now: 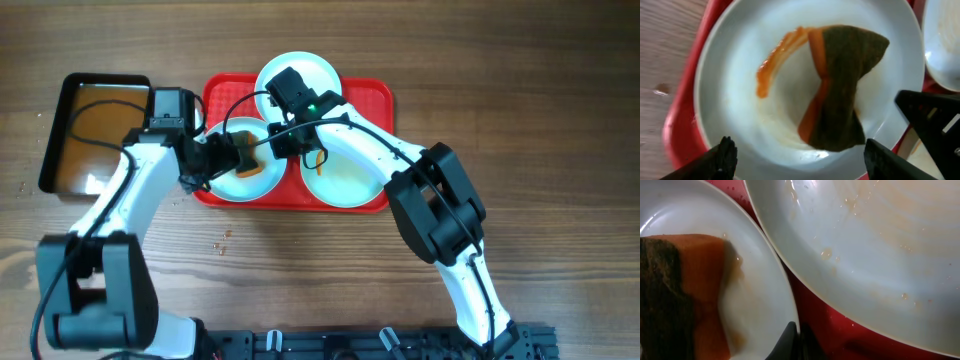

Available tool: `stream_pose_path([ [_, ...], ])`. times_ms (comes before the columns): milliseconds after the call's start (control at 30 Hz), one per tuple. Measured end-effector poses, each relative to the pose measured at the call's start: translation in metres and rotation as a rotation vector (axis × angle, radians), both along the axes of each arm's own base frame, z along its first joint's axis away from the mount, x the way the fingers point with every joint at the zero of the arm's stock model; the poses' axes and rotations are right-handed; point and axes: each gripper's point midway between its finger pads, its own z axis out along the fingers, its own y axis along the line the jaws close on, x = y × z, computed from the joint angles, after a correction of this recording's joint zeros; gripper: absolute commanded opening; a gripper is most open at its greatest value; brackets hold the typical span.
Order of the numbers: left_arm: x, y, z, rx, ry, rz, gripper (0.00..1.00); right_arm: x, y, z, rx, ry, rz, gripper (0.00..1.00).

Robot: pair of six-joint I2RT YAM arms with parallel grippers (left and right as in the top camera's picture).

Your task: Clean dirty plates on tray and stack at the side

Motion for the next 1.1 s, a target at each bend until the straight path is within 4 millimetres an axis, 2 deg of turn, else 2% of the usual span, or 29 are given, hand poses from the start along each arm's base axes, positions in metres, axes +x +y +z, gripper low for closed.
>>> stream_pose_path([
  [33, 0.003, -0.004, -0.003, -0.017, -0.003, -0.006, 0.7, 0.0, 0.0, 0.0, 0.0, 0.0, -0.001, 0.04],
  [100, 0.009, -0.01, -0.006, -0.036, -0.018, -0.018, 0.48, 0.0, 0.0, 0.0, 0.001, 0.001, -0.003, 0.04],
  [133, 0.013, -0.014, -0.008, -0.04, -0.032, -0.028, 0.29, 0.0, 0.0, 0.0, 0.001, 0.001, -0.003, 0.04],
  [167, 0.016, -0.017, -0.01, -0.044, -0.038, -0.036, 0.29, 0.0, 0.0, 0.0, 0.001, 0.001, -0.003, 0.04],
  [200, 0.022, -0.023, -0.013, -0.047, -0.058, -0.052, 0.4, 0.0, 0.0, 0.0, 0.001, 0.001, -0.003, 0.04],
  [233, 0.023, -0.026, -0.015, -0.049, -0.059, -0.062, 0.43, 0.0, 0.0, 0.0, 0.001, 0.001, -0.003, 0.04],
  [333, 0.028, -0.035, -0.023, -0.054, -0.068, -0.083, 0.43, 0.0, 0.0, 0.0, 0.002, 0.0, -0.003, 0.04],
  [467, 0.039, -0.036, -0.025, -0.055, -0.104, -0.084, 0.43, 0.001, 0.001, 0.0, 0.003, -0.002, -0.003, 0.04],
  [533, 0.04, -0.036, -0.03, -0.054, -0.1, -0.084, 0.37, 0.001, 0.001, 0.0, 0.003, -0.002, -0.003, 0.04],
  [567, 0.04, -0.036, -0.033, -0.055, -0.095, -0.084, 0.28, 0.001, 0.001, 0.0, 0.003, -0.002, -0.003, 0.04],
  [600, 0.041, -0.036, -0.036, -0.058, -0.091, -0.084, 0.11, 0.001, 0.001, 0.001, 0.004, -0.004, -0.003, 0.04],
  [633, 0.041, -0.036, -0.038, -0.058, -0.09, -0.083, 0.04, 0.001, 0.001, 0.001, 0.004, -0.004, -0.003, 0.04],
  [833, 0.042, -0.038, -0.041, -0.068, -0.086, -0.088, 0.04, 0.001, 0.001, 0.001, 0.005, -0.004, -0.003, 0.04],
  [967, 0.043, -0.044, -0.035, -0.099, -0.102, -0.099, 0.04, 0.002, 0.001, 0.001, 0.006, -0.004, -0.006, 0.04],
  [1100, 0.053, -0.046, -0.031, -0.11, -0.147, -0.104, 0.04, 0.002, 0.001, 0.001, 0.007, -0.006, -0.006, 0.04],
])
